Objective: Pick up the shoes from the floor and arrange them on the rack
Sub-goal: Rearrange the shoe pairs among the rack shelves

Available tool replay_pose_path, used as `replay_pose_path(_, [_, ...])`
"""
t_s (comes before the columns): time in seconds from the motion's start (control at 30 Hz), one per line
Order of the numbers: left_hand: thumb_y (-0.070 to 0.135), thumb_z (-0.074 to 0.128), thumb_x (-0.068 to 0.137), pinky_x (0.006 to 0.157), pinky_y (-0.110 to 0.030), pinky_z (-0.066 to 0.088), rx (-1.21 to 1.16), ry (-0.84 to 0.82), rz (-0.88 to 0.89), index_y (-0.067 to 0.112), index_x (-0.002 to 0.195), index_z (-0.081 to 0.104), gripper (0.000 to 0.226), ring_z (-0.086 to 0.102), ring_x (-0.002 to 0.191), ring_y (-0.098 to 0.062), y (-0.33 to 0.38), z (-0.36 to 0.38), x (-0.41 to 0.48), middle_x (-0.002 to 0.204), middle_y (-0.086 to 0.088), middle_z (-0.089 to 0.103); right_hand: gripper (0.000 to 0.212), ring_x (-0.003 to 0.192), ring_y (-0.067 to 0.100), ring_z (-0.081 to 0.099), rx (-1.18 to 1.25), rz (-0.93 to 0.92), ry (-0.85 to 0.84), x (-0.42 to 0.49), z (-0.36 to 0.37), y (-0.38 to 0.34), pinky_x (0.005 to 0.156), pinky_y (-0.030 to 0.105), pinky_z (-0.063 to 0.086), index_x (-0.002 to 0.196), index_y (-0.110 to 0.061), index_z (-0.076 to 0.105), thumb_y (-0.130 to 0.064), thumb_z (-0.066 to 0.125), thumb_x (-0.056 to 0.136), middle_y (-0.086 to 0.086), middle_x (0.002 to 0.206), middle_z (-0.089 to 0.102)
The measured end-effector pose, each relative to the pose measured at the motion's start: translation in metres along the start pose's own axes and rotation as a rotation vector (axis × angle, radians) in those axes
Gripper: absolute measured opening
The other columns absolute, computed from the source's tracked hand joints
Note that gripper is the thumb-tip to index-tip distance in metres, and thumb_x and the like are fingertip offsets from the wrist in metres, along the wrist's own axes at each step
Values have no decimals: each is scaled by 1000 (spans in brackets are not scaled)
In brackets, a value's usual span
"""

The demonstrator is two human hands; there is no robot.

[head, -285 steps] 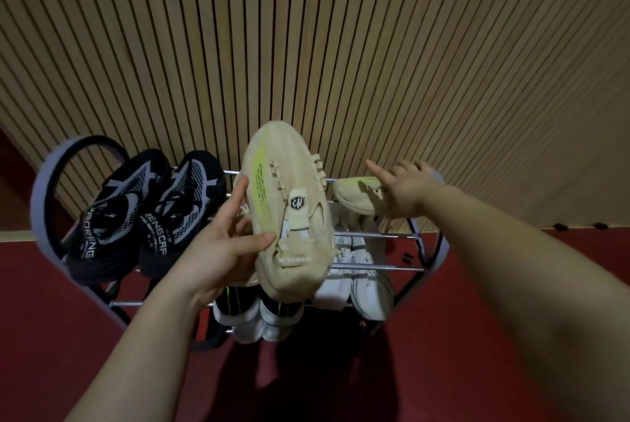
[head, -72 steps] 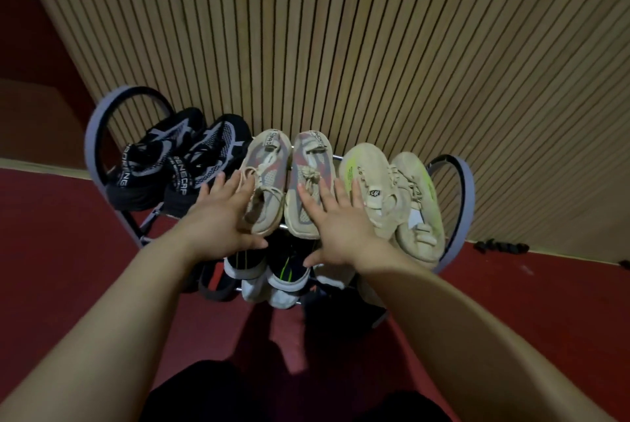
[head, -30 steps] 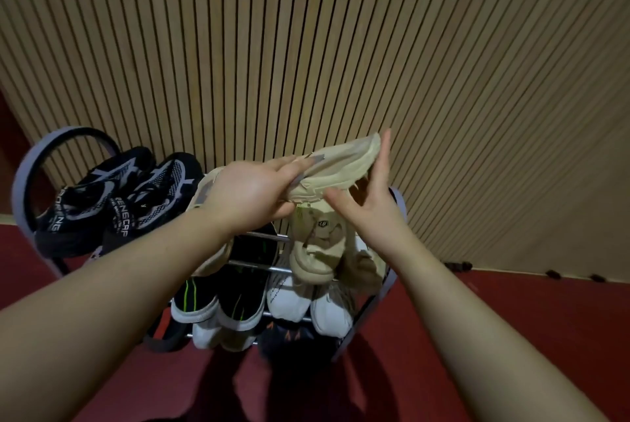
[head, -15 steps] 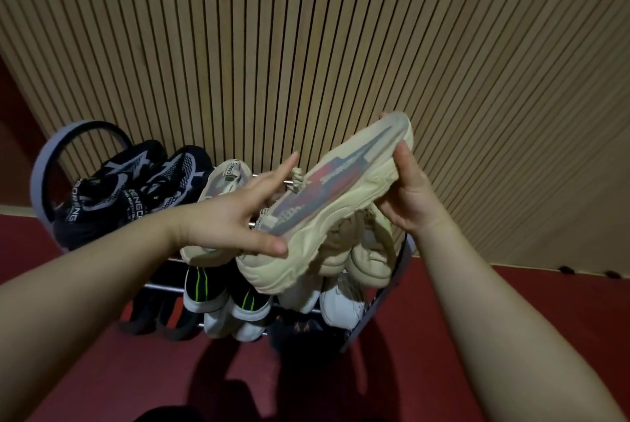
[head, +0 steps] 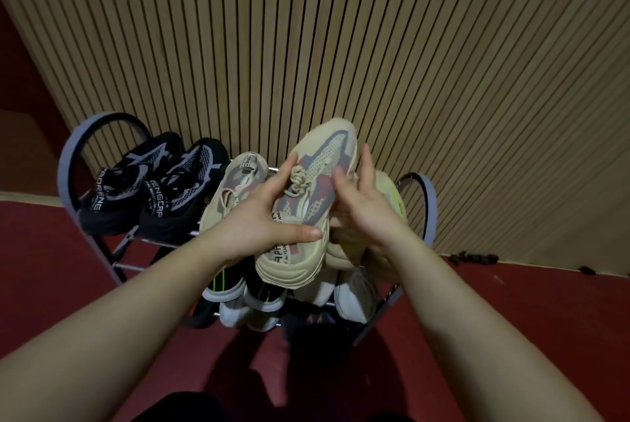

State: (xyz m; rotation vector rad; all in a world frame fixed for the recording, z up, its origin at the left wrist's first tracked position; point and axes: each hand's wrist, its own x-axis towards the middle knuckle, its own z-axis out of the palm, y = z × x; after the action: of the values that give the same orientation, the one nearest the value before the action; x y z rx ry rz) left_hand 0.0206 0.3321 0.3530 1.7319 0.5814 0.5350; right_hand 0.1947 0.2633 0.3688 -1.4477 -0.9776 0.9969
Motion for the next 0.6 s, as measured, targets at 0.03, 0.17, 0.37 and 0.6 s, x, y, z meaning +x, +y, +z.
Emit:
replay_pose_path(0.03, [34,87,58,91,-20,49,-13,28,-7,52,142,10,116,52,111,12,-3,1,-2,138,26,39,91,122,21,53,8,-16,-27,-1,4,4,83,37,57,145,-47,-11,-48,56,83,-1,153,32])
replay_pose_path(0.17, [34,88,54,92,-18,46,-47,130,-37,49,144,11,120,48,119,2,-8,-9,-6,138,24,39,83,99,6,63,-6,-39,-57,6,14,4,67,21,55,147,-39,-14,-32,51,95,3,145,42])
replay_pose_path(0.37, [21,85,62,74,-9,50,-40,249,-82,47,145,16,111,55,97,20,-8,-41,-24,117,38,45,61,89,10,64,-48,-14,53,16,35,14,79,28,56,150,-31,6,-39,38,99,5,130,50])
replay_pose_path(0.6, [21,81,69,69,-5,47,61,432,-121,46,146,16,104,52,97,18,-30,-65,-54,120,35,44,84,72,27,69,-527,379,-107,20,83,60,63,36,58,149,-34,-10,-53,48,91,16,134,49])
